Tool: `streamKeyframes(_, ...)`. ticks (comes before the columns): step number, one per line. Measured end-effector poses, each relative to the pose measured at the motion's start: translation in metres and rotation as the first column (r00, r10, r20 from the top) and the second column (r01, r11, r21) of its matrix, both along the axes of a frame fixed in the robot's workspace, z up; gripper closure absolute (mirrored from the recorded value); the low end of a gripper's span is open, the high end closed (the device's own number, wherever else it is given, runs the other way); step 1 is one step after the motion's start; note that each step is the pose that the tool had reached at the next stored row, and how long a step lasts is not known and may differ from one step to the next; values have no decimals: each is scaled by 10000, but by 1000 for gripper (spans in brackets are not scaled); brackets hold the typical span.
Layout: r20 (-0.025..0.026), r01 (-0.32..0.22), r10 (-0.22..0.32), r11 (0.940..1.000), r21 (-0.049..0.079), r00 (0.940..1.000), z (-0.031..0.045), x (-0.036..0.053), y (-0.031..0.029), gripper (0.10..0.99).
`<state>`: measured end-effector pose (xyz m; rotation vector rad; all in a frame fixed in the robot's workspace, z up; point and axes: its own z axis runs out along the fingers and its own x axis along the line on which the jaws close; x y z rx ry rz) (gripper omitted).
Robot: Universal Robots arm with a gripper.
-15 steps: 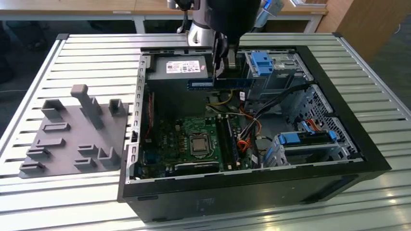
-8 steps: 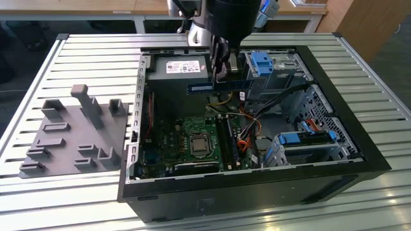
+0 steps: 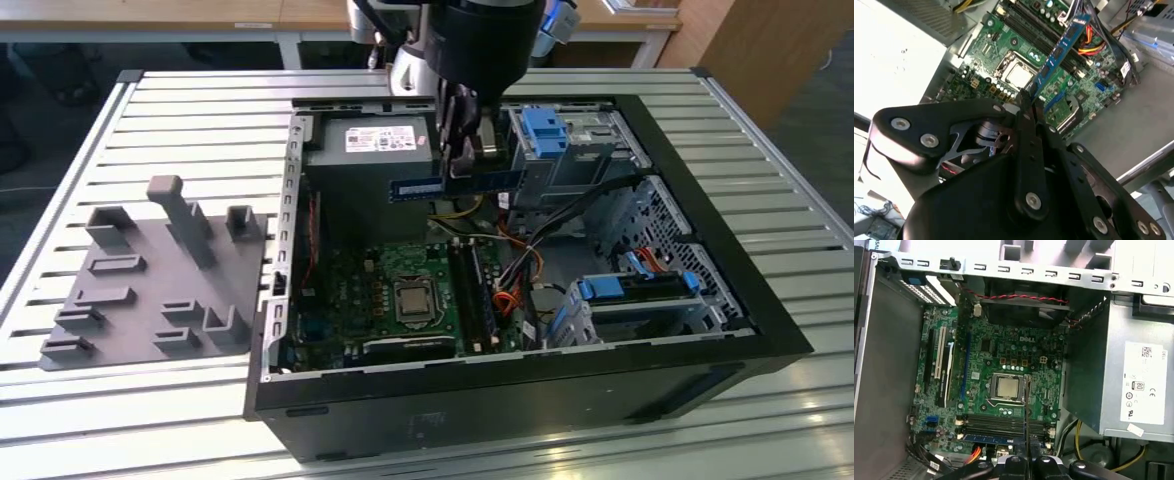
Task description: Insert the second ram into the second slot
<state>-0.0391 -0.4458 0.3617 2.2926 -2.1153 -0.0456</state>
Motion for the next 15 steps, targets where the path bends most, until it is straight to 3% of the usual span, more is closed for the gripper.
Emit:
streamKeyframes(4,1,611,-611,9981,0,9981,-9,0,-2,949)
streamKeyframes(8,1,1338,-1338,9910,0,9910,-27,0,-2,949)
streamKeyframes(11,0,1871,-1871,9823,0,9823,-42,0,-2,949)
streamKeyframes(15,1,2588,-2588,9659,0,9659,-63,0,-2,949)
